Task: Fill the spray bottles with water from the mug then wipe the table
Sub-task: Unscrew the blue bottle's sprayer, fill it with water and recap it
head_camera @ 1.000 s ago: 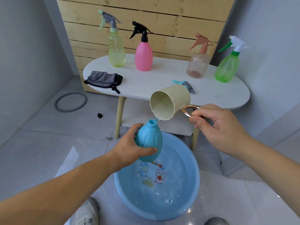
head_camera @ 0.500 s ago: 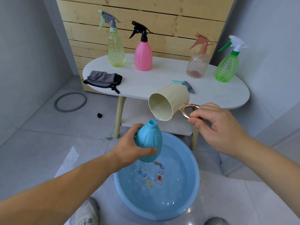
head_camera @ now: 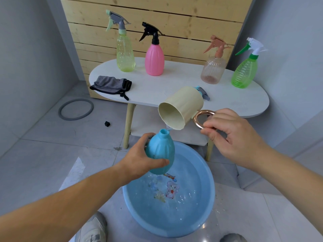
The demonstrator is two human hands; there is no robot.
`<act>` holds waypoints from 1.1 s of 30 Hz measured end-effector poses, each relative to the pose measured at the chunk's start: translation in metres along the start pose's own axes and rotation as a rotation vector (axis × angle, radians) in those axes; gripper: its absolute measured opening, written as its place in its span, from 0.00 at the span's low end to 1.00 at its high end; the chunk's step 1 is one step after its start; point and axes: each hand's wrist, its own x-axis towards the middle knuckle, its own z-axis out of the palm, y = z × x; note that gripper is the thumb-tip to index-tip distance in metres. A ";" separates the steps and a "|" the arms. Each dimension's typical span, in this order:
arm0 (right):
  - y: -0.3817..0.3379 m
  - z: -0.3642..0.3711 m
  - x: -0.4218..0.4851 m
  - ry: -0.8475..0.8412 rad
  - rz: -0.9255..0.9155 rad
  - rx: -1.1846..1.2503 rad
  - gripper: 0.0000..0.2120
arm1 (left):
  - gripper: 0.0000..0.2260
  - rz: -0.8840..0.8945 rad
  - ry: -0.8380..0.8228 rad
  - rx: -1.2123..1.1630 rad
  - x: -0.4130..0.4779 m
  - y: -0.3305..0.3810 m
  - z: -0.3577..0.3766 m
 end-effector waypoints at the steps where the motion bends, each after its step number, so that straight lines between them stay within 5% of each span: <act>1: 0.000 0.000 0.000 0.003 -0.007 -0.008 0.13 | 0.34 -0.001 -0.001 0.003 0.000 0.000 0.000; 15: -0.005 0.002 0.001 0.002 -0.277 -0.286 0.13 | 0.36 0.001 -0.004 0.023 0.000 0.000 0.000; 24: 0.008 0.066 -0.017 -0.038 0.764 0.560 0.13 | 0.33 -0.022 0.027 0.030 -0.003 -0.006 -0.004; 33: 0.081 0.174 -0.082 -0.400 1.102 0.535 0.15 | 0.34 -0.065 0.016 0.045 0.003 -0.026 -0.002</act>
